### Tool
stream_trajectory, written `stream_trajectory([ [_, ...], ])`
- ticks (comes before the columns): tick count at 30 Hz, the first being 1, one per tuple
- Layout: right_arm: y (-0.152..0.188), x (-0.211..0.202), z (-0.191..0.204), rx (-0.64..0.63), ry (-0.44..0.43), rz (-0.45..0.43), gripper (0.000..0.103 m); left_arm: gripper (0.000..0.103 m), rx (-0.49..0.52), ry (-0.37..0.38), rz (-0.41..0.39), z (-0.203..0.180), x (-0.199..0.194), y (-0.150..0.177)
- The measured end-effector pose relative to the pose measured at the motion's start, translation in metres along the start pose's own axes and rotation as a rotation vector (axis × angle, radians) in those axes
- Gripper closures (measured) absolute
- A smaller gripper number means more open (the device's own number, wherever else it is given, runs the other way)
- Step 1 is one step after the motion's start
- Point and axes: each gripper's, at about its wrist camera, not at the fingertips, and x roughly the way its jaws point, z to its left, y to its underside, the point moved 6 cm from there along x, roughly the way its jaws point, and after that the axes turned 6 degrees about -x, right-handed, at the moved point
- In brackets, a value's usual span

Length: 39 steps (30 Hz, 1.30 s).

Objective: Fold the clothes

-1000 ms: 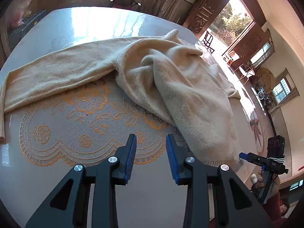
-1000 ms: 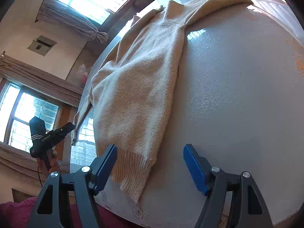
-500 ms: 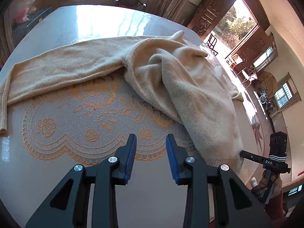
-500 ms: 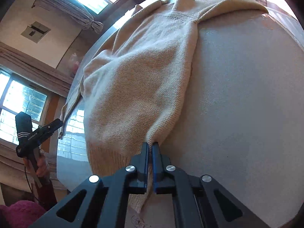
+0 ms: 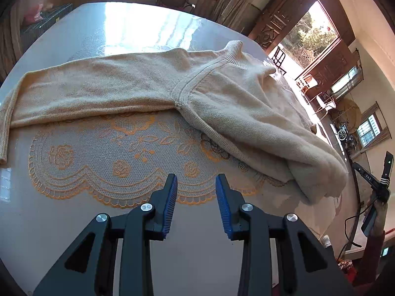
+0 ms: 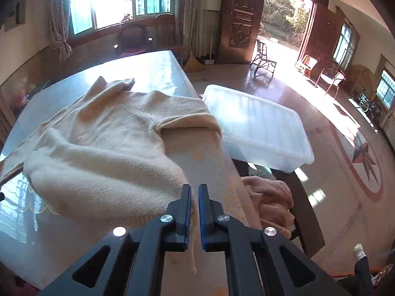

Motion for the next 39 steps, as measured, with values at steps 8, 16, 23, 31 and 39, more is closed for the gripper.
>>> stream_trajectory([
  [8,0.027,-0.039,0.178,-0.541,-0.384,-0.065,0.078,0.068,0.013,0.008,-0.015,-0.006,-0.005,0.004],
  [16,0.049,-0.013,0.326,-0.900,-0.433,-0.083,0.079,0.068,0.002,-0.025,-0.065,0.010,-0.022,0.024],
  [23,0.035,0.021,0.321,-0.893,-0.519,0.074,0.079,0.059,-0.007,0.058,-0.208,0.027,-0.050,0.037],
  [31,0.034,0.033,0.331,-0.968,-0.478,0.077,0.072,0.051,-0.030,0.020,-0.379,0.043,-0.098,0.020],
  [39,0.022,0.043,0.342,-0.853,-0.686,0.296,0.099,0.035,-0.008,-0.017,-0.576,0.048,-0.147,0.012],
])
